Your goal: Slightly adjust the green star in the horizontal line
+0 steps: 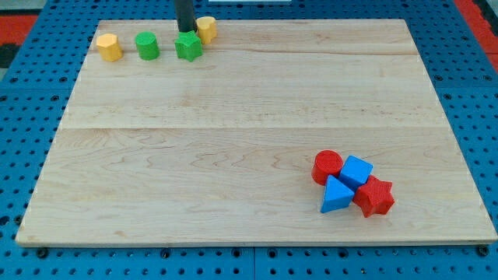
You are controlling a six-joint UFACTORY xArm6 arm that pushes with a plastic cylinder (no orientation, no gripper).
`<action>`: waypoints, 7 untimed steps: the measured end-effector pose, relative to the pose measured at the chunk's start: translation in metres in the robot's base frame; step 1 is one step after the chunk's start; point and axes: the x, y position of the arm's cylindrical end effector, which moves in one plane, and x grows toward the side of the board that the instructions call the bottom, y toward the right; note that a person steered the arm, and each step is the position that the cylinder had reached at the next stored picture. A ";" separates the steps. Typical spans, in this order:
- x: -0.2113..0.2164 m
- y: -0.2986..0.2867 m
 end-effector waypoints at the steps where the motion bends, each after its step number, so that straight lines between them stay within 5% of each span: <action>1: -0.014 0.006; 2: 0.038 0.054; 4: 0.047 0.039; 5: 0.117 0.045; 7: 0.084 -0.023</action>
